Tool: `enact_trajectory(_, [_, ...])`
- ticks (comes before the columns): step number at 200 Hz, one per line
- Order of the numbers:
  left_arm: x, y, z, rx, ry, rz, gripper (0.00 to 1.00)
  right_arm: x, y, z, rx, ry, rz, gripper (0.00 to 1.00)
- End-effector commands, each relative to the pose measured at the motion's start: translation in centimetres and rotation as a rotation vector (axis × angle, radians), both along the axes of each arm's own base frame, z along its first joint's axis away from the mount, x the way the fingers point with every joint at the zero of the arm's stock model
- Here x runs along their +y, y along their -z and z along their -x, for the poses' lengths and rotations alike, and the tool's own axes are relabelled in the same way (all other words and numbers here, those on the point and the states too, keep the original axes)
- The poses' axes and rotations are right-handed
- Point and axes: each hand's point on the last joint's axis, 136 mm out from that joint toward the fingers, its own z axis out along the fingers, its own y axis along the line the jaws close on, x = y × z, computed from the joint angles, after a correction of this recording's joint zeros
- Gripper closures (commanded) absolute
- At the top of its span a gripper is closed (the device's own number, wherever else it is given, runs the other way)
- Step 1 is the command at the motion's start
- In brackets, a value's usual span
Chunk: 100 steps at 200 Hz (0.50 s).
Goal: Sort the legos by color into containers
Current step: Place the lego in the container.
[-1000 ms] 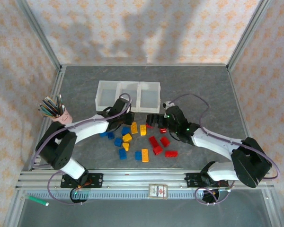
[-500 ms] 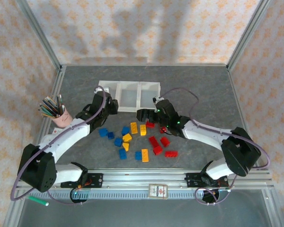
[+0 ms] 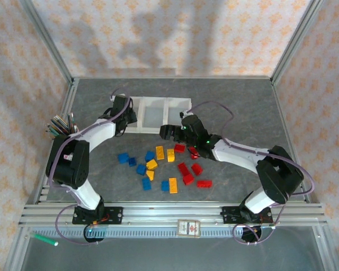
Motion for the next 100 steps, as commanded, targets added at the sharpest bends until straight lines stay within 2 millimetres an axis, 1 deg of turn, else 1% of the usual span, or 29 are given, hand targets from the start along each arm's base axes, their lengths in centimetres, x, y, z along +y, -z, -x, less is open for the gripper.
enact_trajectory(1, [0.3, -1.8, -2.1, -0.064, -0.01, -0.019, 0.65, 0.5, -1.8, -1.0, -0.043, 0.022, -0.016, 0.0])
enact_trajectory(7, [0.3, -1.6, -2.3, -0.059, -0.009, -0.022, 0.63, 0.5, -1.8, -1.1, -0.044, 0.022, -0.013, 0.0])
enact_trajectory(29, [0.2, -1.2, -2.7, -0.038, -0.008, -0.024, 0.59, 0.6, -1.8, -1.2, -0.045, 0.021, -0.008, 0.0])
enact_trajectory(53, [0.4, -1.4, -2.9, -0.037, -0.012, -0.035, 0.54, 0.8, -1.9, -1.2, -0.042, 0.014, -0.007, 0.0])
enact_trajectory(100, [0.7, -2.2, -2.7, -0.03, -0.003, -0.066, 0.45, 0.4, -3.0, -1.1, -0.06, 0.015, -0.005, 0.0])
